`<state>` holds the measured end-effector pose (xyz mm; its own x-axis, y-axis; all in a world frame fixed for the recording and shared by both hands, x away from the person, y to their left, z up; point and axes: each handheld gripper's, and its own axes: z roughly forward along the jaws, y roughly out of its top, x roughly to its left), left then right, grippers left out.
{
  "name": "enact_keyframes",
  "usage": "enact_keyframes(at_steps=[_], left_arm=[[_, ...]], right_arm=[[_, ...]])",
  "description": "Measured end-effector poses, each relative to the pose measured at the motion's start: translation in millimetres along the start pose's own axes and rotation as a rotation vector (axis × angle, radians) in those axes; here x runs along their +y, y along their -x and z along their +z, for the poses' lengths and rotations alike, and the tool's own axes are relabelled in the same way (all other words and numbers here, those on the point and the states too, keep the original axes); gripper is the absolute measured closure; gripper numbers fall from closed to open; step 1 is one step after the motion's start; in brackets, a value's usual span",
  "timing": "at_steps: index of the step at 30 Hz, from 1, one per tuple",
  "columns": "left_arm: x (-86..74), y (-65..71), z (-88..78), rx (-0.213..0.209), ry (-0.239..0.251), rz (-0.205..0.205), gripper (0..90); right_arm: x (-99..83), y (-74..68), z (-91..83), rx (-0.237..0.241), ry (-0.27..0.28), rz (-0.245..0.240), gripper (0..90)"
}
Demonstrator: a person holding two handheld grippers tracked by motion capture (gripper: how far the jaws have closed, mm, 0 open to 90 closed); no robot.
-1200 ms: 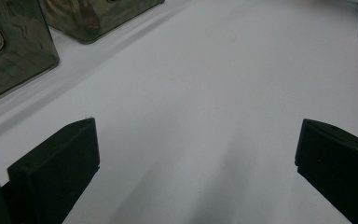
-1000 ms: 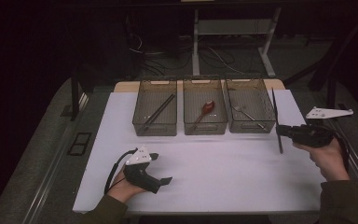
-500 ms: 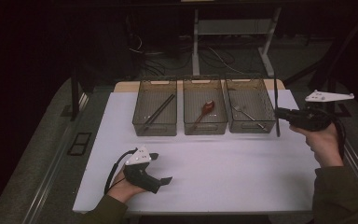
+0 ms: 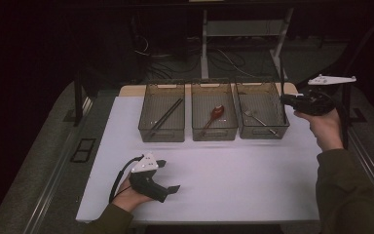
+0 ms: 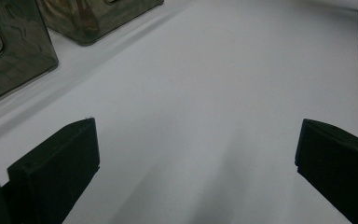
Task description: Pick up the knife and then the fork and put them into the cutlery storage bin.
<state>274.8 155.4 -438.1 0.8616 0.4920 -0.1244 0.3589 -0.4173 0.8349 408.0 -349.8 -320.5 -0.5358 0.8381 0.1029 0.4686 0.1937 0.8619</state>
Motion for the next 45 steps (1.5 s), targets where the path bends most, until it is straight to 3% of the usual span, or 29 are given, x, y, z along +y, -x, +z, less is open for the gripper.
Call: enact_keyframes(at_steps=[4,14,28,45], left_arm=[[0.0,0.1,-0.2,-0.002,0.001,0.0,0.0],[0.1,0.0,-0.7,-0.005,0.005,-0.002,0.0],[0.7,0.6,-0.2,-0.007,0.002,0.001,0.0],[0.8,1.2,0.4,-0.011,0.006,0.001,0.0]], right_arm=[[2.8,5.4,13.1,-0.018,-0.017,0.016,80.4],[-6.0,15.3,39.4,-0.065,-0.127,0.039,80.4],[-14.6,18.6,54.2,-0.076,-0.228,0.077,80.3],[-26.2,18.7,75.6,-0.121,-0.326,0.078,80.2]])
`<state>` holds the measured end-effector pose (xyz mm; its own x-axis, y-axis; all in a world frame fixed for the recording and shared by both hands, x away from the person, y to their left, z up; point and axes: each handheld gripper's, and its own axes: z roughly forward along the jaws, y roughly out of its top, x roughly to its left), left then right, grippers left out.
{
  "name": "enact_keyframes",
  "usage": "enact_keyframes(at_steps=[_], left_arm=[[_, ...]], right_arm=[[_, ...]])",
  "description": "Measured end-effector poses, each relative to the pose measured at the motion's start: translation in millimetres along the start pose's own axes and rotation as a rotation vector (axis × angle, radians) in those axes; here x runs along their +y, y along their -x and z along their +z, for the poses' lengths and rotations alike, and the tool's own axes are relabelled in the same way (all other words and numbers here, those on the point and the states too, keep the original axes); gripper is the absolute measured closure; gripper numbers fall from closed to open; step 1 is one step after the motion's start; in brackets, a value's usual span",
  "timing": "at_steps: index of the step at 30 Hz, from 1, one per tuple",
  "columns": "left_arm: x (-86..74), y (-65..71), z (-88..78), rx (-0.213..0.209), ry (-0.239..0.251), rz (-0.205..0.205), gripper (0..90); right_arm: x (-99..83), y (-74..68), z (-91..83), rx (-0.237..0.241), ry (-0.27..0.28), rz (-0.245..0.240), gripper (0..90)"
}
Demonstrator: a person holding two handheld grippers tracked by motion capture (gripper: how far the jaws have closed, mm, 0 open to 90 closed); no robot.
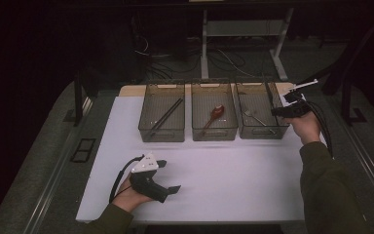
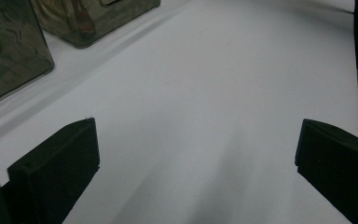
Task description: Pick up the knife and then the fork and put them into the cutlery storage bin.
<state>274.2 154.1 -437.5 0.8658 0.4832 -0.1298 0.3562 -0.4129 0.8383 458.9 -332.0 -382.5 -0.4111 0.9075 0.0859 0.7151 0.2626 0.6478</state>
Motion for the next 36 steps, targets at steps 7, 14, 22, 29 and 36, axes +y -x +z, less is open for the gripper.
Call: enact_keyframes(at_steps=[7,14,22,29,36], left_arm=[[0.2,0.0,0.1,-0.001,-0.001,0.002,0.0],[0.3,0.0,-0.2,-0.001,0.0,0.002,0.0],[0.4,0.2,0.4,-0.002,-0.003,0.004,0.0],[0.1,0.0,0.4,-0.001,-0.003,0.004,0.0],[-0.2,-0.4,0.5,-0.001,-0.004,0.002,0.0]], right_arm=[[0.8,-3.4,10.0,-0.011,-0.039,-0.009,80.1],[2.7,-8.4,15.8,0.006,-0.049,-0.027,76.2],[2.8,-6.7,7.1,0.043,-0.003,-0.003,63.3],[3.4,-10.2,-2.5,0.104,0.056,0.001,49.8],[-2.0,-14.7,-13.4,0.135,0.117,-0.017,42.8]])
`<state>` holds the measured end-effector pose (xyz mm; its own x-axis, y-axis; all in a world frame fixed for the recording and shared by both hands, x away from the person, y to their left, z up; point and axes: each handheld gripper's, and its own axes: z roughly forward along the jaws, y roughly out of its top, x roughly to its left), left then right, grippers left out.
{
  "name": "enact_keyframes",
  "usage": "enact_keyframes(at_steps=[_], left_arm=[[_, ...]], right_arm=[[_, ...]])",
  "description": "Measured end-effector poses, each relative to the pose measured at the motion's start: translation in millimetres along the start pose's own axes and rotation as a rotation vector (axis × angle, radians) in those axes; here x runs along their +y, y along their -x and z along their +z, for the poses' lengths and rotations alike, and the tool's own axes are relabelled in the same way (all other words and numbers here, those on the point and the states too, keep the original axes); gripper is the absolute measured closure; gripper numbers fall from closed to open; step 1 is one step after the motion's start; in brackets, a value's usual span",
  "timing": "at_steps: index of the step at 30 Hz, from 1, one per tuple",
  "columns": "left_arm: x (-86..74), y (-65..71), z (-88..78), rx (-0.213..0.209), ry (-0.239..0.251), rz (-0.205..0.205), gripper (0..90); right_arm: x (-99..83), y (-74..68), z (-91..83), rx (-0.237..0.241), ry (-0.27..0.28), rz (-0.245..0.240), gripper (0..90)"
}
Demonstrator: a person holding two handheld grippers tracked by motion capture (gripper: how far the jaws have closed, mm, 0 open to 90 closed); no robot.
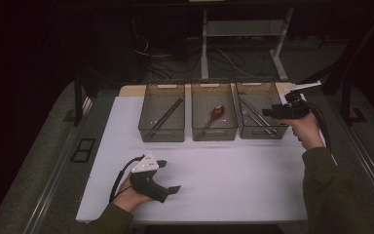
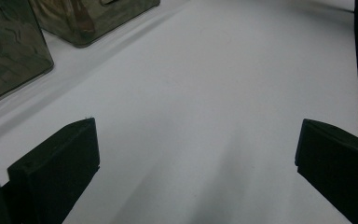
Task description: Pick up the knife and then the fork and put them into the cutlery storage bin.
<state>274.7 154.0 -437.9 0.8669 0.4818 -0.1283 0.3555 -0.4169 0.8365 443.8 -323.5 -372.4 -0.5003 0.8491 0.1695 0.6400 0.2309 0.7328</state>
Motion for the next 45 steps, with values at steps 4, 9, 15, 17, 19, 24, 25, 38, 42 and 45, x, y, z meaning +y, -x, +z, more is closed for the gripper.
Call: enact_keyframes(at_steps=[4,9,15,17,19,24,25,38,42,45], left_arm=[[0.2,0.2,0.1,0.001,-0.002,0.002,0.0],[0.1,0.3,0.2,0.003,-0.005,0.003,0.0],[0.2,-0.2,0.3,0.004,-0.005,-0.003,0.0],[0.3,-0.2,0.4,0.005,-0.006,-0.003,0.0],[0.4,-0.5,0.1,0.007,-0.003,-0.008,0.0],[0.2,-1.8,0.6,0.006,-0.001,-0.013,0.0],[0.1,-1.7,0.9,0.005,-0.002,-0.013,0.0],[-0.3,-0.3,-1.5,0.006,0.0,-0.008,0.0],[-0.4,-0.1,-1.0,0.005,0.003,-0.009,0.0],[-0.3,-0.3,-1.6,0.006,0.001,-0.008,0.0]], right_arm=[[-5.1,-4.1,-8.3,0.001,0.03,-0.014,39.5],[-12.0,-10.9,-19.0,0.02,0.067,-0.026,36.4],[-20.7,-23.6,-30.7,0.034,0.092,-0.051,31.9],[-24.3,-28.2,-33.8,0.044,0.103,-0.061,31.5],[-27.9,-32.3,-36.5,0.063,0.11,-0.062,30.5],[-38.3,-42.4,-41.1,0.088,0.12,-0.074,29.0],[-41.0,-44.5,-42.0,0.097,0.121,-0.075,28.7],[-78.1,-73.7,-48.2,0.159,0.145,-0.093,20.2],[-91.5,-79.4,-48.8,0.163,0.143,-0.119,19.2],[-101.4,-82.1,-48.3,0.169,0.145,-0.125,18.5]])
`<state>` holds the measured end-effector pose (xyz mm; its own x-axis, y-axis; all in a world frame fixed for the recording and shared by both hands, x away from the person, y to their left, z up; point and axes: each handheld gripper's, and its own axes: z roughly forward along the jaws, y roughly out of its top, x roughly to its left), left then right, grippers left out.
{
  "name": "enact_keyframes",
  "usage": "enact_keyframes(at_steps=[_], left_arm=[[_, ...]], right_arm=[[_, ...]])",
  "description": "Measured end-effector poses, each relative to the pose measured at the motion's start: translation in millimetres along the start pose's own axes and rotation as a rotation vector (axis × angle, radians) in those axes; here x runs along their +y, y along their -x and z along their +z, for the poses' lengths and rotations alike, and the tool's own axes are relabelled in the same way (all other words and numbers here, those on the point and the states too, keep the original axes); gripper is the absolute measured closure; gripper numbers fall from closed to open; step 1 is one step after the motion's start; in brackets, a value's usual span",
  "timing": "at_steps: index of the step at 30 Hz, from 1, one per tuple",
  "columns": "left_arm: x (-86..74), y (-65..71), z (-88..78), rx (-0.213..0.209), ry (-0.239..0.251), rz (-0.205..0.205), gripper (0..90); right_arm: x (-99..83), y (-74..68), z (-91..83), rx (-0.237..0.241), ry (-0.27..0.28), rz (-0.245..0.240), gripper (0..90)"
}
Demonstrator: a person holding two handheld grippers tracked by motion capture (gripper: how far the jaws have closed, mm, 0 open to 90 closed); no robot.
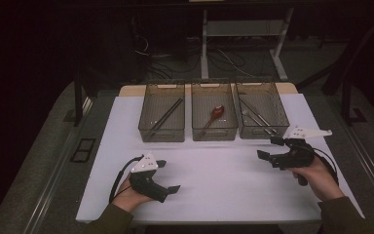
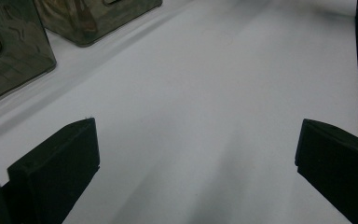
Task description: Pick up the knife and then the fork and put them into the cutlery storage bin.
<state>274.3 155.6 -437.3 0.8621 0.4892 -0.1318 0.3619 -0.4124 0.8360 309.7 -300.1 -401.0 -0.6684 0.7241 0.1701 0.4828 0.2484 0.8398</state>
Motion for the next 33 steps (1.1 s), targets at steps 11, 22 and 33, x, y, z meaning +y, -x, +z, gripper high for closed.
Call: enact_keyframes(at_steps=[11,22,33], left_arm=[[1.0,0.2,-0.9,0.001,-0.001,0.006,0.0],[1.2,1.1,-1.3,0.004,0.0,0.008,0.0],[1.3,1.7,-1.2,0.006,-0.001,0.009,0.0]], right_arm=[[-30.4,-11.2,-8.4,0.001,0.015,-0.01,16.5],[-55.4,-14.7,-14.9,-0.016,0.021,0.013,16.5],[-57.9,-32.9,-10.5,0.003,0.008,-0.018,12.6]])
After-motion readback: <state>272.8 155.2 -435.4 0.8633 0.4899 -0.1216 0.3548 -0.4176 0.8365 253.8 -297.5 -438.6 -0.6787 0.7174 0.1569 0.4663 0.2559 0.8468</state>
